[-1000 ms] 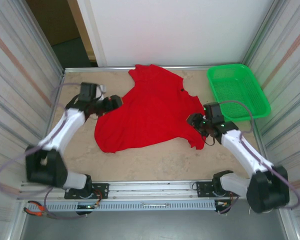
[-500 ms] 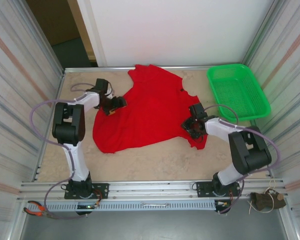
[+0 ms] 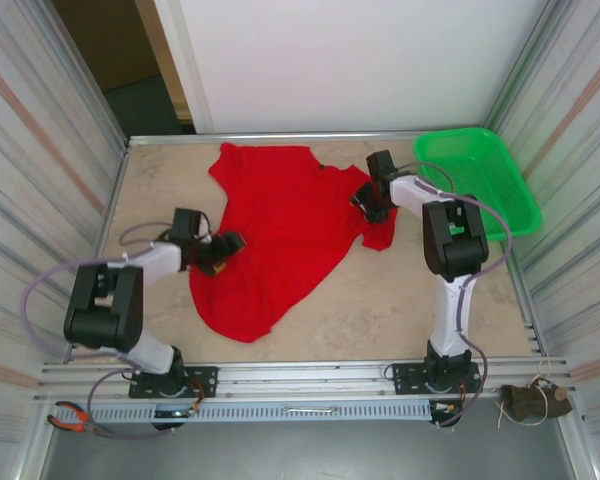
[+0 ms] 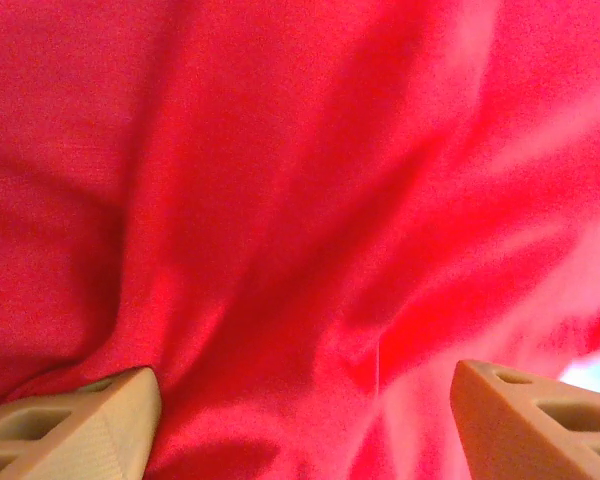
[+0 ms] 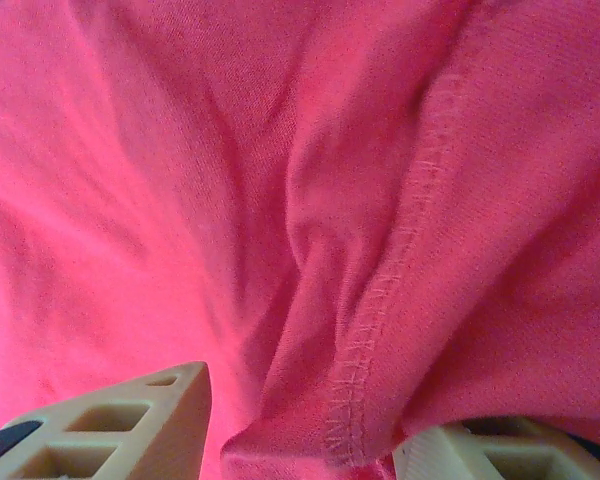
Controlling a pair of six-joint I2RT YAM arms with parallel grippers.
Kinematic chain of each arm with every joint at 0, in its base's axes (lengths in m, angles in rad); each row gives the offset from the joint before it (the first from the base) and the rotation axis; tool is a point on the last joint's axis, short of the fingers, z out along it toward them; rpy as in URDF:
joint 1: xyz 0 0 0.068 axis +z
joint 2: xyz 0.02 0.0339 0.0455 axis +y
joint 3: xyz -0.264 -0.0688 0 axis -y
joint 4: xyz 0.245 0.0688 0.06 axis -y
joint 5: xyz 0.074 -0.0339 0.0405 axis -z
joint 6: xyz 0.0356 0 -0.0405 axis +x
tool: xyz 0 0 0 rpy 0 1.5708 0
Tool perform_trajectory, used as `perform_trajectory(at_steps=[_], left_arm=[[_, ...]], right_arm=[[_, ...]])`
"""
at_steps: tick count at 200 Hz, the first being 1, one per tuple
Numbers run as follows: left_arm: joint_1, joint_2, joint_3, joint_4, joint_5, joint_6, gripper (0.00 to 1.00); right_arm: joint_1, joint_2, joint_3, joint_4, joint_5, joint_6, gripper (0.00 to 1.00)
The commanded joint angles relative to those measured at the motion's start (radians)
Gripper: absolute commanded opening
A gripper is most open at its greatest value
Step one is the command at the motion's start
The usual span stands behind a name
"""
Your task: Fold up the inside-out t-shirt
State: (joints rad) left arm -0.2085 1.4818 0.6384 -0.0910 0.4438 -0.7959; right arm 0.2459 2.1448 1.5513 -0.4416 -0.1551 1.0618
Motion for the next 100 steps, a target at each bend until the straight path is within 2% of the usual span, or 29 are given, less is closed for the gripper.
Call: perform_trajectory(at_steps=[1, 9, 20, 35, 42, 56, 70, 87, 100], left_arm=[[-0.199, -0.105, -0.104, -0.061, -0.049, -0.236, 0.79], [-0.226, -0.160, -0.070, -0.128, -0.086, -0.221, 0.80], [-0.212, -0.225, -0.002, -0.229, -0.140, -0.160, 0.82], [-0.126, -0.268, 0.121, -0.361, -0.218, -0.033, 0.87], [-0.069, -0.261, 0.175, -0.391, -0.217, 0.016, 0.88], [0.075, -0.202, 0.266, -0.408, -0.168, 0.086, 0.88], [0.181, -0.104, 0.358, -0.429, -0.137, 0.139, 0.88], [0.252, 0.029, 0.467, -0.456, -0.124, 0.193, 0.86], [0.272, 0.132, 0.540, -0.475, -0.125, 0.225, 0.84]], right_arm=[[-0.015, 0.110, 0.101, -0.137, -0.037, -0.047, 0.49], [-0.020, 0.105, 0.128, -0.147, -0.039, -0.074, 0.49], [-0.025, 0.065, 0.134, -0.146, -0.035, -0.120, 0.49], [-0.031, -0.024, 0.110, -0.135, -0.027, -0.185, 0.49], [-0.034, -0.072, 0.092, -0.129, -0.023, -0.212, 0.50], [-0.039, -0.170, 0.047, -0.131, -0.001, -0.267, 0.51], [-0.041, -0.263, -0.003, -0.153, 0.018, -0.306, 0.52], [-0.033, -0.385, -0.109, -0.158, 0.046, -0.333, 0.54], [-0.023, -0.478, -0.209, -0.152, 0.055, -0.331, 0.57]])
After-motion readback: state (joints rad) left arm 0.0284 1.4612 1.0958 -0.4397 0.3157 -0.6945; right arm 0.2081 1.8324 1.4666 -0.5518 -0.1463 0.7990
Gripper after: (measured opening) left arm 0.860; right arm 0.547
